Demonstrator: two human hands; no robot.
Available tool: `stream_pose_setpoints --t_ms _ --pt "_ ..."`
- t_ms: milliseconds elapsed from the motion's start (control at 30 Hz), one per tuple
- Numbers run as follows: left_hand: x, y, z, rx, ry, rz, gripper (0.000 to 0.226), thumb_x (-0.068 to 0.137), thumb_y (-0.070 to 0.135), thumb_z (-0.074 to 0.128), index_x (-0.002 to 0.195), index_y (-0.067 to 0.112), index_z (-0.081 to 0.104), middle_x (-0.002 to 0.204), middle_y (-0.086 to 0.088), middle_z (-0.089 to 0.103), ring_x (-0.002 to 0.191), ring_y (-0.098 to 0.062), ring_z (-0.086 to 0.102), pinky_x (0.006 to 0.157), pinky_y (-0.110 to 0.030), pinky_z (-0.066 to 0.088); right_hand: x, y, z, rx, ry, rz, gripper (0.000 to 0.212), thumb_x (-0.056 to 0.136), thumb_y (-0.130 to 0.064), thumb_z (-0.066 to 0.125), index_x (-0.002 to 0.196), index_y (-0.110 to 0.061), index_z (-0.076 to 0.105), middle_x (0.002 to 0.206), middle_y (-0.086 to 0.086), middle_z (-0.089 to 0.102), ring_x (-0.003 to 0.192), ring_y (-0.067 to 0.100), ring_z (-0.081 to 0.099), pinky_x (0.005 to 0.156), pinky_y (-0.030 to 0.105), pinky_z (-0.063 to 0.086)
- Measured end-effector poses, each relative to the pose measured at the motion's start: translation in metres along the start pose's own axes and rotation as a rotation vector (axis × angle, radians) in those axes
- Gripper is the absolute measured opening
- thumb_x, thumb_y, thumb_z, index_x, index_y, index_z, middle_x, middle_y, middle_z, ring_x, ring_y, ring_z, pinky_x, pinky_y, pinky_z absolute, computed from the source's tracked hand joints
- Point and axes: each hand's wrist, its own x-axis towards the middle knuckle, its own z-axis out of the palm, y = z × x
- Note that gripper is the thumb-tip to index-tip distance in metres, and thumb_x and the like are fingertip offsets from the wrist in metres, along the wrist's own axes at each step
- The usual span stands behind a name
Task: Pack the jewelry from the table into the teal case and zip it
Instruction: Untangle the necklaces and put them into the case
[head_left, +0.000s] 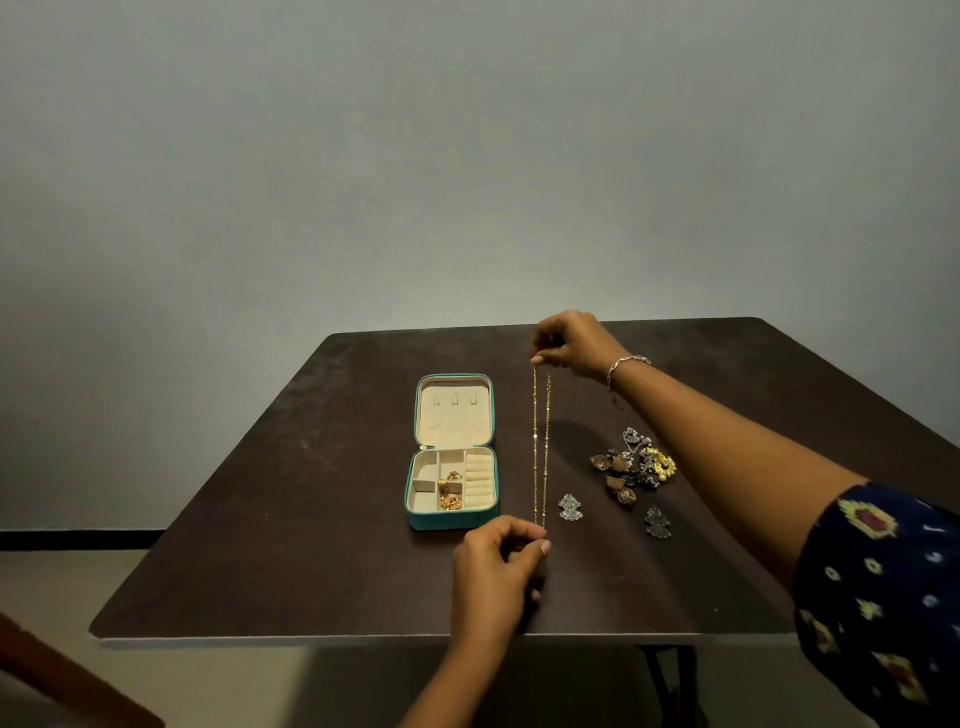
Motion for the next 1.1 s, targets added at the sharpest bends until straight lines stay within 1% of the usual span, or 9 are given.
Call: stream_pose_setpoints --t_ms 133,267,400,500,600,667,800,967,1100 --pt "0.01 -0.005 0.001 0.127 0.028 0.068 0.026 0.077 0.005 0.069 0.066 0.027 0.062 0.066 0.007 0.064 0.063 0.006 0.057 0.056 -0.007 0.043 0.012 0.014 0.026 0.039 -0.016 0.019 0.002 0.079 -0.001 0.066 0.081 -0.002 0.067 0.085 0.013 0.07 0.063 0.003 0.057 0.055 0.002 0.042" --pt "0.022 -0.009 0.005 0.251 0.038 0.124 0.032 0.079 0.009 0.068 0.062 0.034 0.055 0.065 0.014 0.061 0.072 0.01 0.056 0.059 -0.005 0.041 0.026 0.031 0.051 0.058 -0.045 0.056 0.005 0.082 -0.002 0.063 0.085 -0.001 0.067 0.088 0.013 0.07 0.069 0.007 0.058 0.06 0.007 0.041" --pt "0.034 -0.012 0.011 0.351 0.063 0.184 0.024 0.08 0.014 0.067 0.068 0.033 0.057 0.067 0.018 0.059 0.069 0.003 0.058 0.062 -0.008 0.041 0.038 0.047 0.072 0.079 -0.074 0.091 0.006 0.083 -0.003 0.062 0.087 0.0 0.066 0.09 0.014 0.07 0.065 0.001 0.056 0.059 0.01 0.043" --pt "0.042 -0.014 0.017 0.389 0.106 0.221 0.003 0.083 0.017 0.064 0.081 0.019 0.066 0.076 0.007 0.065 0.071 -0.004 0.058 0.067 -0.019 0.045 0.046 0.057 0.082 0.076 -0.091 0.108 0.005 0.083 -0.003 0.062 0.084 -0.002 0.067 0.089 0.012 0.07 0.064 0.002 0.056 0.061 0.011 0.042" --pt "0.05 -0.015 0.024 0.491 0.124 0.28 0.007 0.085 0.018 0.059 0.087 0.013 0.065 0.085 -0.001 0.067 0.079 -0.015 0.059 0.07 -0.024 0.041 0.054 0.066 0.09 0.061 -0.116 0.128 0.005 0.083 -0.004 0.063 0.083 -0.004 0.067 0.09 0.011 0.071 0.074 0.008 0.059 0.073 0.021 0.047" --pt "0.052 -0.015 0.027 0.594 0.152 0.287 0.007 0.084 0.016 0.059 0.082 0.012 0.064 0.081 -0.003 0.067 0.075 -0.02 0.061 0.066 -0.028 0.042 0.056 0.071 0.095 0.049 -0.139 0.139 0.004 0.082 -0.004 0.064 0.082 -0.005 0.068 0.09 0.011 0.071 0.079 0.011 0.06 0.078 0.024 0.047" --pt "0.057 -0.023 0.033 0.681 0.228 0.329 0.008 0.066 0.018 0.064 0.061 0.017 0.058 0.056 0.002 0.061 0.048 -0.016 0.058 0.042 -0.022 0.039 0.059 0.078 0.103 0.048 -0.177 0.156 0.004 0.081 -0.005 0.065 0.082 -0.006 0.069 0.092 0.01 0.07 0.089 0.017 0.062 0.086 0.03 0.048" --pt "0.058 -0.028 0.035 0.683 0.228 0.311 0.006 0.062 0.022 0.061 0.059 0.018 0.058 0.055 0.003 0.06 0.047 -0.014 0.058 0.042 -0.022 0.039 0.061 0.077 0.107 0.054 -0.204 0.162 0.005 0.08 -0.005 0.065 0.084 -0.005 0.068 0.094 0.01 0.07 0.083 0.011 0.057 0.082 0.026 0.045" --pt "0.057 -0.033 0.035 0.624 0.226 0.303 0.003 0.069 0.018 0.063 0.068 0.015 0.062 0.066 0.001 0.064 0.057 -0.018 0.061 0.052 -0.026 0.043 0.06 0.076 0.106 0.065 -0.214 0.173 0.01 0.08 -0.009 0.067 0.089 -0.005 0.066 0.098 0.012 0.068 0.084 0.013 0.056 0.079 0.027 0.045"
